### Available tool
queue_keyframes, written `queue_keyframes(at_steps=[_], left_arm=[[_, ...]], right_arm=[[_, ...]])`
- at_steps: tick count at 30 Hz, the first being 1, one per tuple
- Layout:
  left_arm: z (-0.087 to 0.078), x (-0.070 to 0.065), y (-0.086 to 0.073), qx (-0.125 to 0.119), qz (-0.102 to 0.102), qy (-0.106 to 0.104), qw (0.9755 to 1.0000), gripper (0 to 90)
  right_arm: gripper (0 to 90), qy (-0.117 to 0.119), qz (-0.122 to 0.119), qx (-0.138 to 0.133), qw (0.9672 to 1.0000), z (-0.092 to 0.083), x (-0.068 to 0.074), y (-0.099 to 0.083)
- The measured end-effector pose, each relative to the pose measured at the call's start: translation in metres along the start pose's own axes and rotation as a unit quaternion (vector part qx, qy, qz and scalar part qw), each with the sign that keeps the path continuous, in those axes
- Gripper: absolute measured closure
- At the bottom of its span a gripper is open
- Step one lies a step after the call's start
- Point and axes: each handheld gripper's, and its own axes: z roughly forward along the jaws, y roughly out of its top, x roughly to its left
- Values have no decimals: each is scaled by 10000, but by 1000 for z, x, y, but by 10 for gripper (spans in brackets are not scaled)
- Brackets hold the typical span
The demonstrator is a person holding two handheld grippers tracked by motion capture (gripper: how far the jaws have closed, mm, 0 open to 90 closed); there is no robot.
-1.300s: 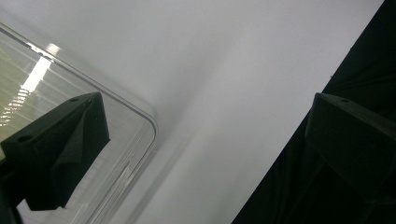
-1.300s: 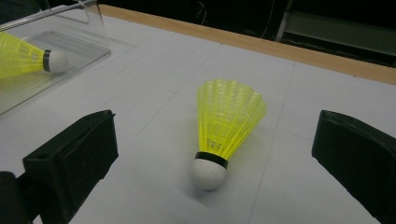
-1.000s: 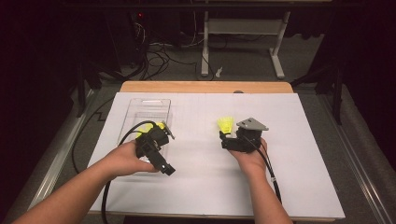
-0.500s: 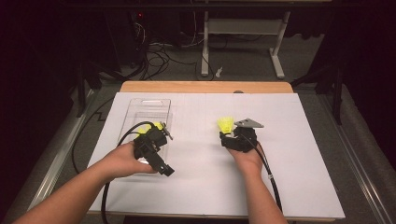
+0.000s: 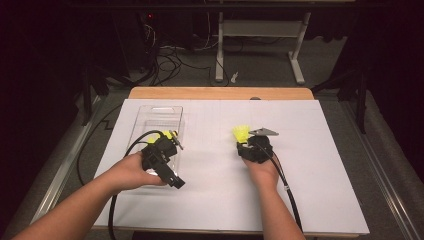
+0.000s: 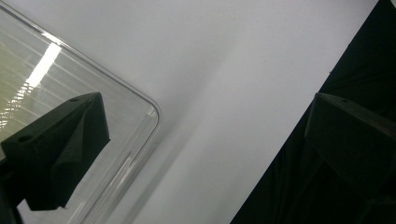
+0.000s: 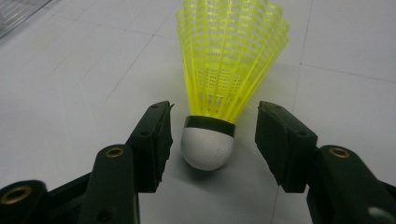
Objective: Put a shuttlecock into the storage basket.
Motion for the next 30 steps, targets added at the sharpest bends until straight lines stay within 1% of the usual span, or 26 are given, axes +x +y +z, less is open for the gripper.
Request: queue_keyframes(at_steps=[6, 10, 13, 16, 17, 20, 25, 30], left_arm=[[0, 0, 0, 3, 1, -16, 10000, 6], [0, 0, 1, 8, -17, -7, 10000, 6], [0, 1, 1, -3, -27, -4, 10000, 6], [0, 2, 2, -8, -43, 9, 10000, 6], [0, 2, 2, -7, -53, 8, 10000, 6], [1, 1, 1, -14, -34, 19, 10000, 6], [1, 0, 1, 12, -11, 15, 10000, 6], [3, -1, 0, -6, -14, 10, 10000, 6]], right_arm=[[558, -96, 15, 88, 9999, 2, 2, -1], [648, -117, -14, 125, 9999, 2, 2, -1], [656, -145, 8, 137, 9998, 1, 2, -1], [657, -261, -43, 86, 9996, -2, 2, -1], [658, -261, -23, 61, 9996, -4, 1, -1], [658, -279, -80, -65, 9996, -11, 1, 2], [658, -294, -95, -196, 9993, -25, -1, 4], [659, -243, -134, -300, 9992, -35, -2, 3]])
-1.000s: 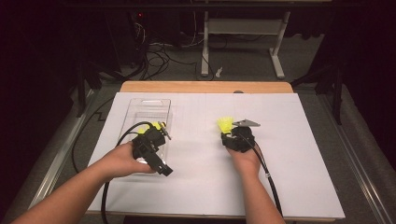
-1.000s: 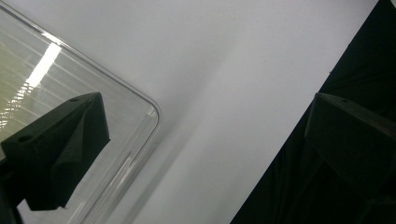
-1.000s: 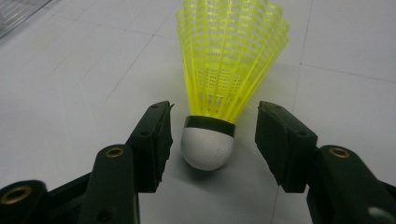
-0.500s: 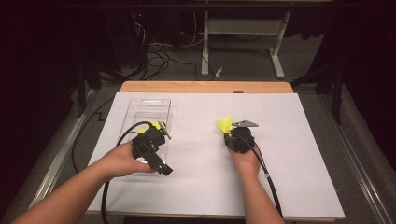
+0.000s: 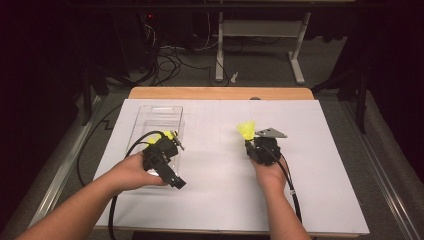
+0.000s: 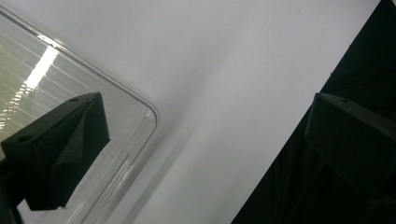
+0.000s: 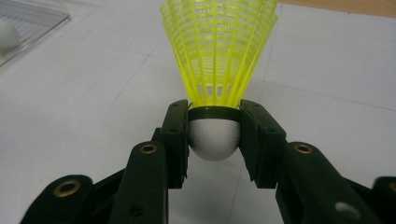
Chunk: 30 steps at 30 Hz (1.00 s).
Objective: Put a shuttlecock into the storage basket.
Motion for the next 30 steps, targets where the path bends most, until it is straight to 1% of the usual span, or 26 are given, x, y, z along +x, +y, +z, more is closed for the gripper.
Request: queue_keyframes(at_steps=[6, 9, 14, 16, 19, 21, 27, 29, 30], left_arm=[[1, -1, 0, -7, -20, 7, 10000, 6], [1, -1, 0, 8, 0, 32, 10000, 6], [2, -1, 0, -7, -25, 56, 10000, 6], [3, -1, 0, 6, 8, 69, 10000, 6], [4, -3, 0, -9, -21, 52, 10000, 6], [3, -3, 1, 9, -31, 1, 10000, 6], [3, -2, 0, 13, -36, 52, 10000, 6], [3, -2, -1, 2, -83, 75, 9999, 6], [2, -1, -1, 41, -41, 107, 9999, 6]], right_arm=[[660, 32, -18, -82, 10000, -10, -2, -3], [660, 47, -16, -101, 9999, -16, -4, -6], [660, 62, -17, -133, 9999, -24, -8, -11], [660, 68, -38, -144, 9999, -28, -10, -13], [660, 101, -58, -160, 9998, -34, -13, -17], [660, 116, -68, -170, 9998, -38, -16, -20], [660, 171, -104, -138, 9997, -51, -23, -32], [660, 204, -128, -120, 9996, -55, -25, -36], [660, 233, -148, -126, 9995, -57, -26, -37]])
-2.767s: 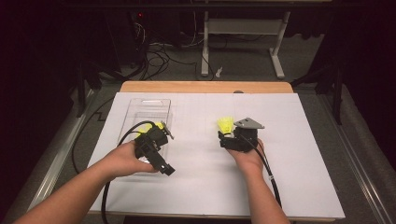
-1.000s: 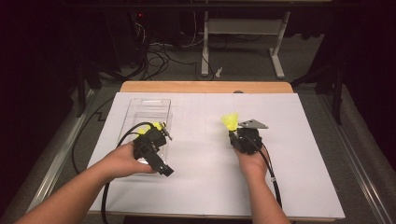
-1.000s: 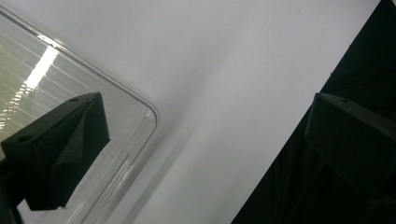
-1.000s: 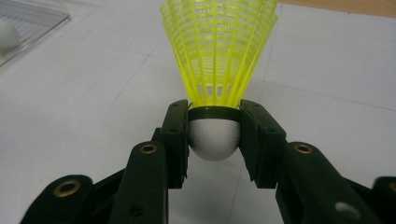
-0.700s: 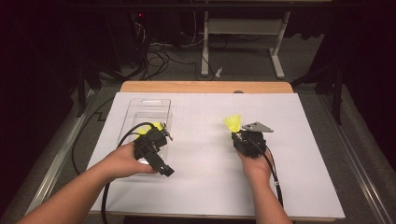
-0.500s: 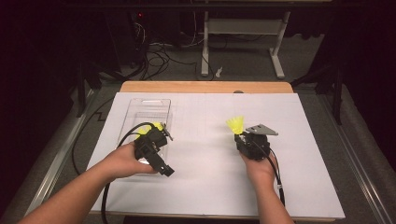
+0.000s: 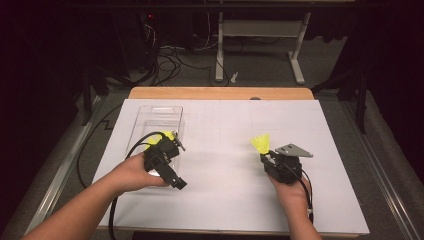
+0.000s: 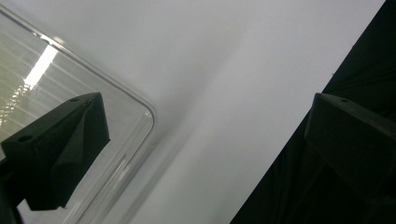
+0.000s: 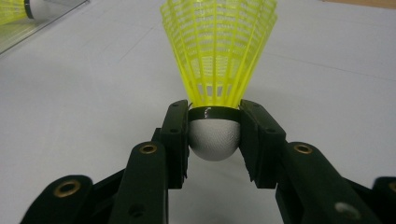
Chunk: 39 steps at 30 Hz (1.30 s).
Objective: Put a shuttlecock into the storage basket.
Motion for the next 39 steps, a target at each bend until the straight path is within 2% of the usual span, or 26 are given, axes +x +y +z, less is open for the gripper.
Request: queue_keyframes(at_steps=[14, 16, 18, 25, 29, 33, 39], left_arm=[[-6, 0, 0, -107, -42, -92, 9999, 7], [-5, 1, -1, -83, -16, -104, 9999, 6], [-3, 1, -1, -85, 12, -118, 9999, 6], [-3, 0, -1, -116, 2, -138, 9998, 7], [-4, 0, -1, -133, 8, -151, 9998, 7], [-2, -1, -2, -150, 37, -121, 9998, 7], [-1, -5, -3, -99, 111, -139, 9998, 7]], right_arm=[[660, 149, -110, 28, 9998, -30, -1, -20], [660, 123, -206, 35, 9997, -33, 0, -23], [660, 136, -200, 14, 9997, -36, 1, -26], [660, 218, -264, -85, 9994, -50, 3, -48], [660, 310, -289, -82, 9991, -57, 4, -54], [660, 380, -302, -130, 9987, -57, 5, -53], [660, 499, -294, -39, 9983, -53, 6, -53]])
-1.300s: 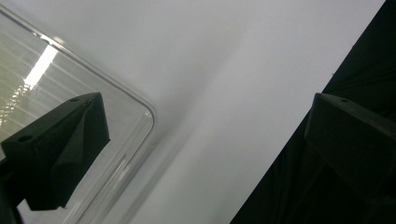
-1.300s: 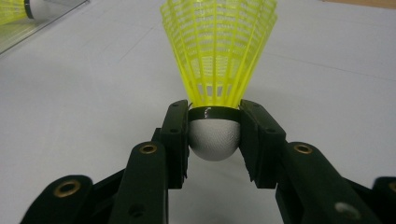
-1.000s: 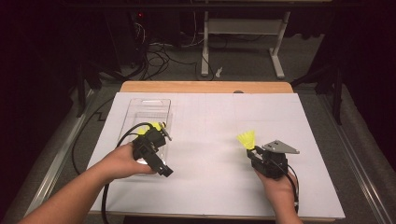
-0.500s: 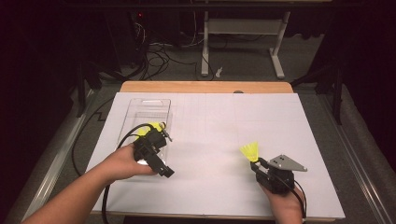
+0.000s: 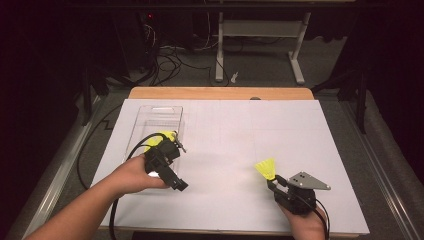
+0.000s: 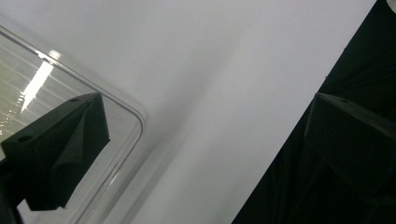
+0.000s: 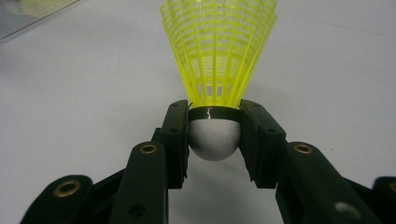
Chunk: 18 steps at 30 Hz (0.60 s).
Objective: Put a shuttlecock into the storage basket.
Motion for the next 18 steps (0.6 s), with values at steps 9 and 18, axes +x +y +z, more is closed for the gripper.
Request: queue_keyframes(at_steps=[9, 18], left_arm=[[3, -4, 1, 34, 37, -5, 10000, 8], [6, -9, 1, 56, 124, -35, 9999, 14]], right_arm=[[660, 182, -68, 95, 9998, 4, -2, 2], [660, 311, -249, 285, 9988, 10, 1, 3]])
